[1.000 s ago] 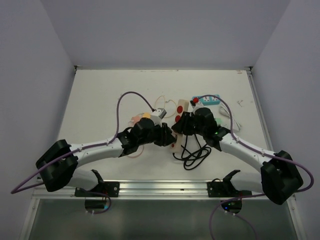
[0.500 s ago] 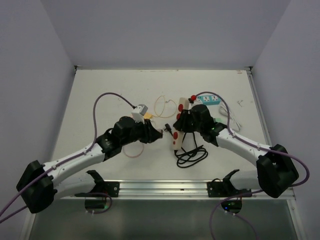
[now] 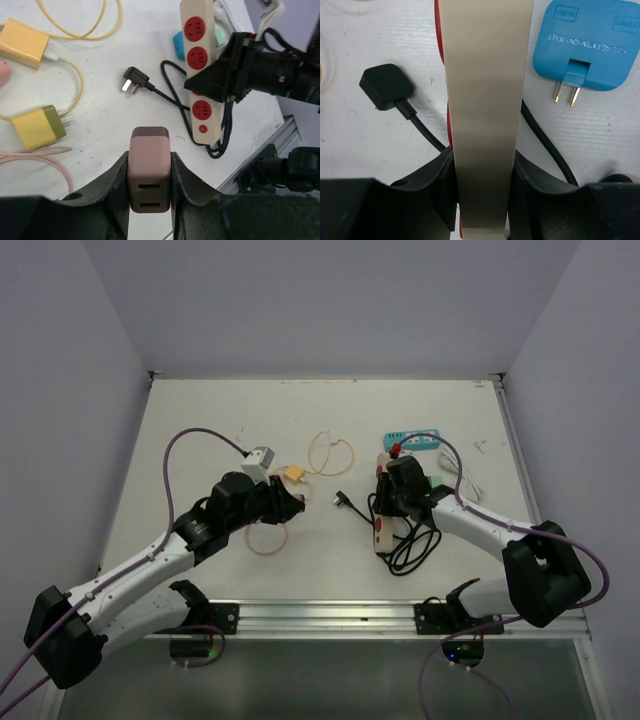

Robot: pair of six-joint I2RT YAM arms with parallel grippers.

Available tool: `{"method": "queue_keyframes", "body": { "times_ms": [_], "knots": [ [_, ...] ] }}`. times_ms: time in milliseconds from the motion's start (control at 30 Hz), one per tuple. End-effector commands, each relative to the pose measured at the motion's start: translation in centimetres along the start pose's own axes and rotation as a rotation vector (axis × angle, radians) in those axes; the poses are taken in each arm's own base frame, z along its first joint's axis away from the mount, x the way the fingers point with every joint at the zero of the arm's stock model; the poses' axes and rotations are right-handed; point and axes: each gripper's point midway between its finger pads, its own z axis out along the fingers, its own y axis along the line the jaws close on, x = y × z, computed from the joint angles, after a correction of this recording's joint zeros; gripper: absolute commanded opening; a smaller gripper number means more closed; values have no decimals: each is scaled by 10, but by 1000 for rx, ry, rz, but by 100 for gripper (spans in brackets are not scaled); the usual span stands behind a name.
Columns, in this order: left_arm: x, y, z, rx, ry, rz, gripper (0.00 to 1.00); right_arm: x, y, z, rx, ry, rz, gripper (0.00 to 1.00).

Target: Pull the plug off the socket

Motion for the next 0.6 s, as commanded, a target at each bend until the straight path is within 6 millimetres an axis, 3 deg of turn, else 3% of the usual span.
{"method": "queue_keyframes", "body": {
  "times_ms": [0,133,200,233,400,567],
  "knots": [
    [10,15,16,-34,47,25,0,-12,18,-12,-93,-37,-29,0],
    [26,22,50,-23,128,18,7,-16,33,-17,-167,-45,-5,0],
    [21,18,63,-8,135,30,9,-16,39,-19,-202,-43,0,0],
    [28,28,74,-36,171,24,10,-15,43,-20,-227,-40,3,0],
    [15,24,104,-23,189,39,18,-12,51,-23,-276,-30,15,0],
    [24,51,126,-85,257,5,26,-6,56,-20,-305,-10,30,0]
  ]
}}
